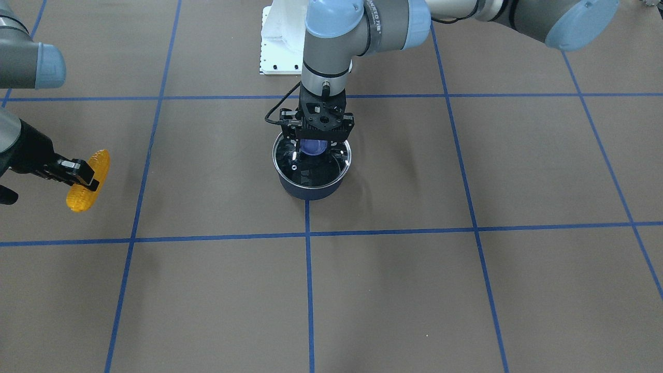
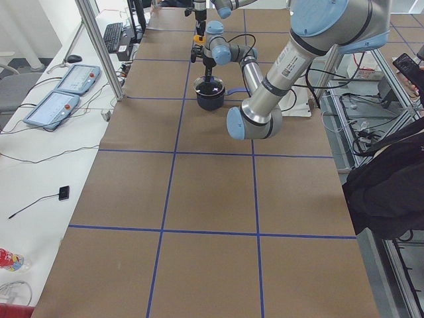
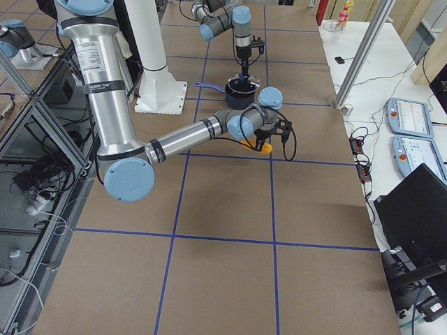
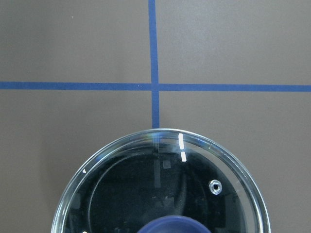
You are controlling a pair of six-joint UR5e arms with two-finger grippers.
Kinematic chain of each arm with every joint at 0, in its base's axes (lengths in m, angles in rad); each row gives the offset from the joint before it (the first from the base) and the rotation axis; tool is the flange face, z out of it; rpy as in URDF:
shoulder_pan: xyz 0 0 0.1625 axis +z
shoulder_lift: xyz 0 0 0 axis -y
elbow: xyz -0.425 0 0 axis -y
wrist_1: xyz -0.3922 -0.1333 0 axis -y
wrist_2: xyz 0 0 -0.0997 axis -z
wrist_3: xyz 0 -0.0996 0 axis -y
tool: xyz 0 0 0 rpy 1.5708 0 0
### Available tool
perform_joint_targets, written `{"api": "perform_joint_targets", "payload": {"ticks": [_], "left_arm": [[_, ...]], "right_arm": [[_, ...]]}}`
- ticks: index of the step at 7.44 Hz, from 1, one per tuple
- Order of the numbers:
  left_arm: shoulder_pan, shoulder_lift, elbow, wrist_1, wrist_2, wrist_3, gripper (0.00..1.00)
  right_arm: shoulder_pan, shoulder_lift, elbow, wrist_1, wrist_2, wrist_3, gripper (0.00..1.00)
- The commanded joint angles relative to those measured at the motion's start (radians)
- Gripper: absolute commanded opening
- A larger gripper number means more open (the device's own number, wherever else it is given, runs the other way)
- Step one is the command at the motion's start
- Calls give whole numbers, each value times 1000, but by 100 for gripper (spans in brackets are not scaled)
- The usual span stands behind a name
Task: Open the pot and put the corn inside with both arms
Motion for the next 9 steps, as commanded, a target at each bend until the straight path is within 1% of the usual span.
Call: {"api": "perform_joint_targets", "payload": {"ticks": [1, 2, 3, 5, 6, 7, 9], "left_arm": [[-64, 121, -114, 6, -45, 127, 53], [-110, 192, -168, 6, -99, 190, 53], [-147, 255, -215, 3, -133, 253, 53], [-201, 374, -253, -18, -138, 394, 52], [-233, 434, -253, -61, -139, 452, 52], [-262, 505, -245, -134, -142, 502, 51], [-340, 612, -198, -263, -234, 601, 51]], "right_arm": [[-30, 126, 17, -129, -4, 72, 30], [-56, 168, 17, -144, -6, 121, 30], [-95, 215, 15, -144, -32, 196, 30], [-186, 298, 12, -145, -99, 319, 30], [-224, 330, 9, -147, -128, 341, 31], [-266, 361, 7, -147, -157, 385, 31], [-348, 418, 3, -147, -240, 472, 30]]}}
